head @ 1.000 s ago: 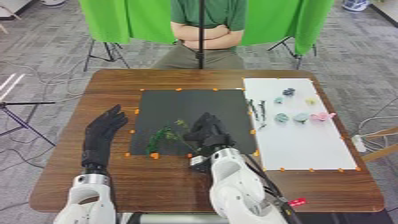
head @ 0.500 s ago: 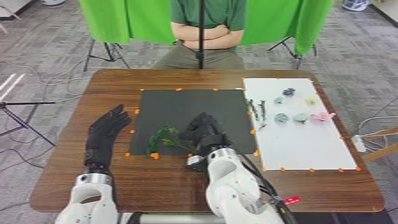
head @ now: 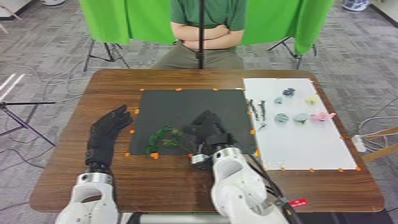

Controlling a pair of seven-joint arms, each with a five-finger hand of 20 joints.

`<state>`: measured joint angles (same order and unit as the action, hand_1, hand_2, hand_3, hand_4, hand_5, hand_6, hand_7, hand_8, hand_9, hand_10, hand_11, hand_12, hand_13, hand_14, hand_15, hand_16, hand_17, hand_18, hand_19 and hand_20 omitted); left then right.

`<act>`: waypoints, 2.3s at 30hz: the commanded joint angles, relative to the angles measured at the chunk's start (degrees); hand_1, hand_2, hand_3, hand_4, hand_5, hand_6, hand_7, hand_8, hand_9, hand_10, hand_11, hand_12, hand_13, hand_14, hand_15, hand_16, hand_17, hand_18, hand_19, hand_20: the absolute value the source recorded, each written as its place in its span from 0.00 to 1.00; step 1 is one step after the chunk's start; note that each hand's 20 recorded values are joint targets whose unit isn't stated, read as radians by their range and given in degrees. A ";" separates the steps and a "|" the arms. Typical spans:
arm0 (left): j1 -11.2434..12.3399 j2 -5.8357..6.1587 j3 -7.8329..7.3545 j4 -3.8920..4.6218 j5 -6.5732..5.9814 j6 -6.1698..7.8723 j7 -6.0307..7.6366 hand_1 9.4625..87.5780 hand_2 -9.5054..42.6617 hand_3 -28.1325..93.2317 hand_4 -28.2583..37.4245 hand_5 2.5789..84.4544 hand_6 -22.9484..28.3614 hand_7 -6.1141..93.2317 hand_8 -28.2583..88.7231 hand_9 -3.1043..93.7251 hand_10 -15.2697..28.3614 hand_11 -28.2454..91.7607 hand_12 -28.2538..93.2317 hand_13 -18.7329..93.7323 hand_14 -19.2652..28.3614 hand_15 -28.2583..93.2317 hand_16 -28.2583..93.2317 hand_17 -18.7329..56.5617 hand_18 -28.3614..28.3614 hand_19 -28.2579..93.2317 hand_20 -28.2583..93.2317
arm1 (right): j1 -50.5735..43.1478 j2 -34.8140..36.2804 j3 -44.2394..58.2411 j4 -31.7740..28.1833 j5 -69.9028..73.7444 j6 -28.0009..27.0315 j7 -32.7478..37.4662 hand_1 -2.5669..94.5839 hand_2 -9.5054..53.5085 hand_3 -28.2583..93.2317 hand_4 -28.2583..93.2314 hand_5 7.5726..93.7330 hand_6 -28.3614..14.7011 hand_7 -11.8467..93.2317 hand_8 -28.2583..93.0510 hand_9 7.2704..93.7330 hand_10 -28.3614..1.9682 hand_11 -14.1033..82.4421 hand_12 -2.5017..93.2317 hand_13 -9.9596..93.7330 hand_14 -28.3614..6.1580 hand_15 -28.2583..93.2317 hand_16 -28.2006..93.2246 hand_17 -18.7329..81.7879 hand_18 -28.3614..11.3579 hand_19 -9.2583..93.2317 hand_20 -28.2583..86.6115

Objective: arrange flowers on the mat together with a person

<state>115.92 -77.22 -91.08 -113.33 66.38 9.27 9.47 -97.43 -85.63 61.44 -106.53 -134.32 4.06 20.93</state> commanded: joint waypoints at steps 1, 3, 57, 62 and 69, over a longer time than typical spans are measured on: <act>0.78 -0.41 -0.80 -0.04 -0.06 -0.62 -0.63 0.20 0.24 0.77 0.12 0.55 0.54 0.21 0.19 0.49 0.65 0.40 0.33 0.48 0.79 0.41 0.24 0.33 0.72 0.32 0.37 | -5.29 3.82 2.71 -6.74 0.13 -6.17 3.50 0.35 0.18 0.83 0.29 0.86 0.64 0.28 0.28 0.97 0.57 0.59 0.32 0.81 0.41 0.85 0.58 0.51 0.09 0.86 0.77; 0.77 -0.27 -0.74 -0.02 -0.12 -0.65 -0.54 0.20 0.24 0.78 0.11 0.55 0.54 0.21 0.19 0.49 0.66 0.40 0.33 0.48 0.79 0.41 0.24 0.33 0.72 0.32 0.37 | -5.95 4.10 3.08 -7.32 -0.20 -7.07 3.61 0.34 0.20 0.84 0.31 0.86 0.63 0.27 0.28 0.97 0.57 0.59 0.32 0.81 0.40 0.85 0.58 0.52 0.08 0.86 0.77; 1.98 -0.31 0.17 0.44 -1.13 -5.95 3.56 0.20 0.19 0.81 0.08 0.56 0.53 0.21 0.19 0.49 0.66 0.39 0.34 0.48 0.78 0.39 0.24 0.33 0.71 0.31 0.37 | -22.39 5.33 34.91 -11.24 62.33 -8.82 -30.26 0.04 0.23 0.85 0.10 0.24 0.60 0.15 0.18 0.27 0.47 0.15 0.12 0.29 0.53 0.23 0.36 0.29 0.40 0.13 0.43; 2.52 0.02 -0.58 0.08 -0.60 -6.75 4.28 0.19 0.18 0.81 0.09 0.56 0.53 0.21 0.19 0.49 0.66 0.39 0.34 0.48 0.78 0.38 0.24 0.34 0.71 0.31 0.37 | -21.86 4.43 35.03 -11.16 62.09 -8.51 -30.43 0.03 0.23 0.85 0.10 0.25 0.59 0.15 0.18 0.27 0.47 0.16 0.12 0.29 0.54 0.23 0.35 0.30 0.42 0.12 0.42; 2.87 -0.66 -0.81 0.21 0.29 -7.23 5.26 0.19 0.17 0.81 0.09 0.56 0.53 0.20 0.19 0.49 0.66 0.38 0.34 0.48 0.78 0.38 0.24 0.34 0.71 0.30 0.37 | -19.33 2.03 33.97 -10.45 62.39 -8.69 -30.93 0.04 0.23 0.86 0.10 0.25 0.57 0.15 0.18 0.28 0.47 0.16 0.12 0.30 0.53 0.24 0.34 0.31 0.45 0.10 0.42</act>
<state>117.68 -77.19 -91.46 -113.25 65.79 3.15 13.84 -119.04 -81.33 96.60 -117.26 -71.49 -3.94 -8.88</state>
